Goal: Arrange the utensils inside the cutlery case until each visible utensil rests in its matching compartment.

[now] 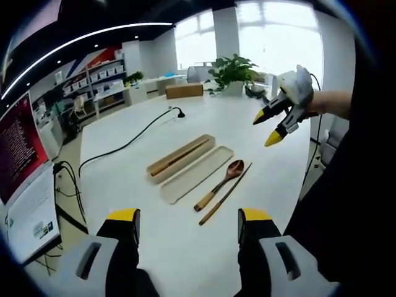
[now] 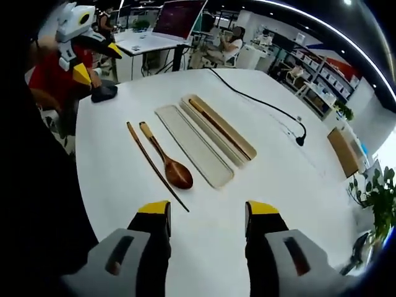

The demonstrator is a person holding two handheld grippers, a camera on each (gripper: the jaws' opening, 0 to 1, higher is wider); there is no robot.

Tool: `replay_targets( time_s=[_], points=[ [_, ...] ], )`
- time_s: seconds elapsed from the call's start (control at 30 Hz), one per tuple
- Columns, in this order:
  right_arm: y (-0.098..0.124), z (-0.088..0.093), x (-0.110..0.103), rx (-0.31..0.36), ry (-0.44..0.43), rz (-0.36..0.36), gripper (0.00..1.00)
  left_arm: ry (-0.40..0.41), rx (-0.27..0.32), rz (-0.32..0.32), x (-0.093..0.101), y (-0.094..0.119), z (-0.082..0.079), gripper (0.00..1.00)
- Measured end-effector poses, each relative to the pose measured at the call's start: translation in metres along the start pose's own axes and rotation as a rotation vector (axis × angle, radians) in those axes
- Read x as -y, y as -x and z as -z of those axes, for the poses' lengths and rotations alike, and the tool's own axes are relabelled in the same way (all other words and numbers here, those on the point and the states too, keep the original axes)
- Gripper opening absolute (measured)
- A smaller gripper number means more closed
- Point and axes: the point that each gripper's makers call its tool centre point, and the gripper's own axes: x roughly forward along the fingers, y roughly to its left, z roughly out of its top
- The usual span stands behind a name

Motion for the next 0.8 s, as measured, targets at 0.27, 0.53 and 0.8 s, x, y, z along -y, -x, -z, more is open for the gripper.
replay_targets(
  time_s=[0.27,0.53,0.8],
  points=[
    [-0.009,-0.003,-0.014,-0.015,0.038,-0.044,0.44,0.023,0.01,-0.02,0.0,0.007,0.002,0.7],
    [-0.014,-0.012,-0.023,-0.009,0.054,-0.091,0.42,0.031,0.021,-0.027,0.002,0.01,0.0,0.7],
    [-0.022,-0.019,-0.039,-0.006,0.159,-0.159,0.39,0.032,0.027,-0.037,-0.001,0.013,-0.001,0.7]
  ],
)
